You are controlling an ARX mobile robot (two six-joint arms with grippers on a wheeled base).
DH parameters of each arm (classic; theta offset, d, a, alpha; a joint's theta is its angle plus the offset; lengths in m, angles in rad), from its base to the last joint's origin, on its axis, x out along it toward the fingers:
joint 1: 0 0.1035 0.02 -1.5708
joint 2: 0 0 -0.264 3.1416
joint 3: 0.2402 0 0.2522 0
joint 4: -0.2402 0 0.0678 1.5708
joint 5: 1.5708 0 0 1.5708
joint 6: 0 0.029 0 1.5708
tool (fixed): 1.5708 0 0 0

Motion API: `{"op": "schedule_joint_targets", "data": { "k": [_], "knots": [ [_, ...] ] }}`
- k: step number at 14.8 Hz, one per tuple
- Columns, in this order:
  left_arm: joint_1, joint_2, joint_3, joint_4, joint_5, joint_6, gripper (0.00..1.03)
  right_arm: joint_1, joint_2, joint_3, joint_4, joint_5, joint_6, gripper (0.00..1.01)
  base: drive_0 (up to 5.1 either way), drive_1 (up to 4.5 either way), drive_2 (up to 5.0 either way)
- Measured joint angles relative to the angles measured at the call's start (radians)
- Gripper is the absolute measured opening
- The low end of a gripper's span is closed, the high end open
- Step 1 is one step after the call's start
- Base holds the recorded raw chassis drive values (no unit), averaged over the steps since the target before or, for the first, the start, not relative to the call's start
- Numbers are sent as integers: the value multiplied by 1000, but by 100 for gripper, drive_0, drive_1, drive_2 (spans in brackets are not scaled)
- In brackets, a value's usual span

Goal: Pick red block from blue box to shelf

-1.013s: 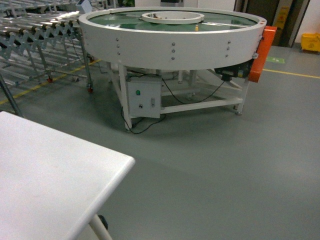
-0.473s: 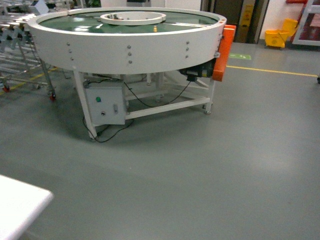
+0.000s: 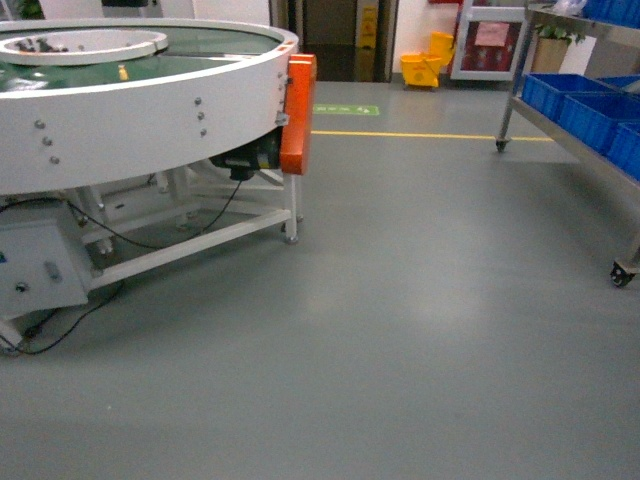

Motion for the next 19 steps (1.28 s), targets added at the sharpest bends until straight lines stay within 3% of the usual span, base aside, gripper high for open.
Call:
{"op": "schedule_joint_targets", "data": {
  "k": [19],
  "knots": [
    [0,0,0,6,1,0,98,-1,0,0,-2,4,0,27,113,40,-602]
  ]
}}
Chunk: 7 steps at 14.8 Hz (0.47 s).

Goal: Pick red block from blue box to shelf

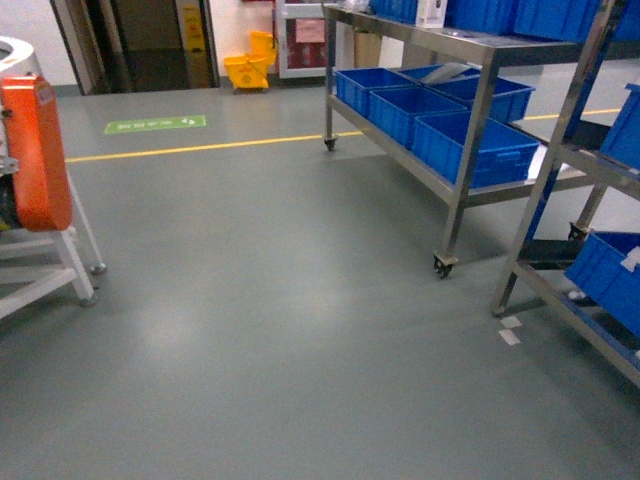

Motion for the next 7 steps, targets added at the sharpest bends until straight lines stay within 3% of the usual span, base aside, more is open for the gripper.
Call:
{"op": "schedule_joint_targets", "data": {
  "k": [5,7],
  "knots": [
    [0,0,0,-5,0,0,98,0,0,0,-2,-3,0,27,110,108,-641],
    [0,0,0,-6,0,0,98,0,1,0,1,0,0,27,-158,220,-535]
  ]
}}
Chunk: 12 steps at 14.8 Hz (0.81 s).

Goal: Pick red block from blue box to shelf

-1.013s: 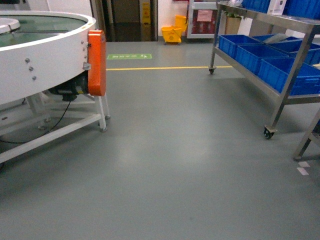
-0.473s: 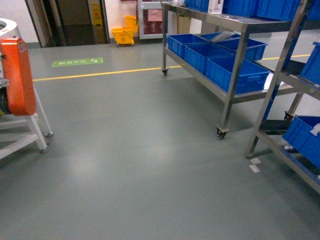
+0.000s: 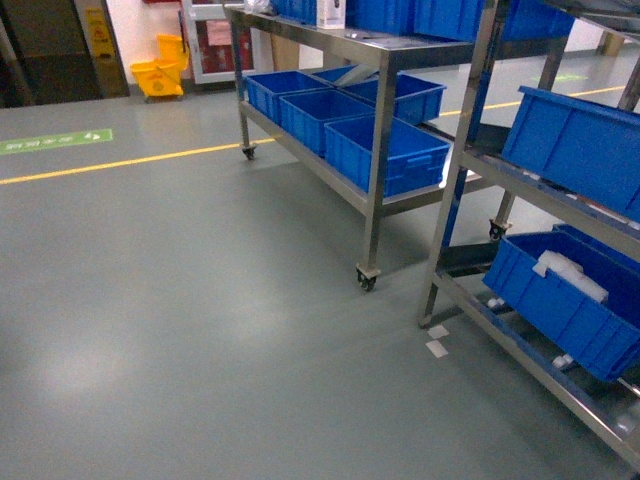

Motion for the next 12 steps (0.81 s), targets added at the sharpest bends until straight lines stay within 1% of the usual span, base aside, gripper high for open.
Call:
{"op": "schedule_joint_targets", "data": {
  "k": [12],
  "knots": [
    [0,0,0,2,0,0,98,0,0,0,-1,-1,0,27,-156,-156,-156]
  ]
}}
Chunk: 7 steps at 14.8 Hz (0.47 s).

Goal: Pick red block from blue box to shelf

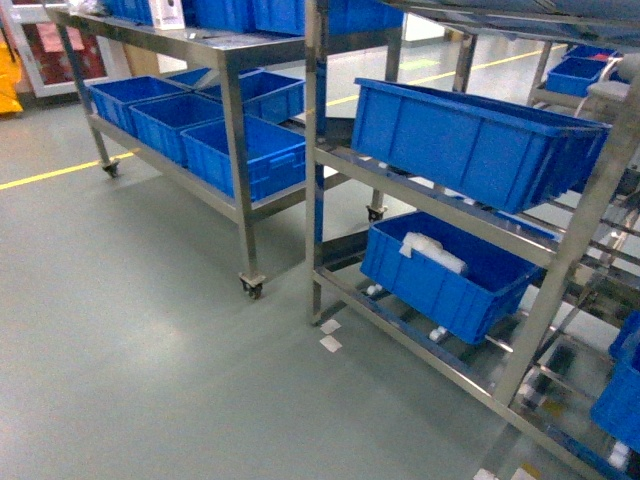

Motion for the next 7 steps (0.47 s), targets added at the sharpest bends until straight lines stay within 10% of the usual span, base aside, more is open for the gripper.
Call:
{"op": "schedule_joint_targets", "data": {
  "k": [7],
  "knots": [
    [0,0,0,0,0,0,98,0,0,0,0,0,0,27,-157,-157,-157]
  ]
}}
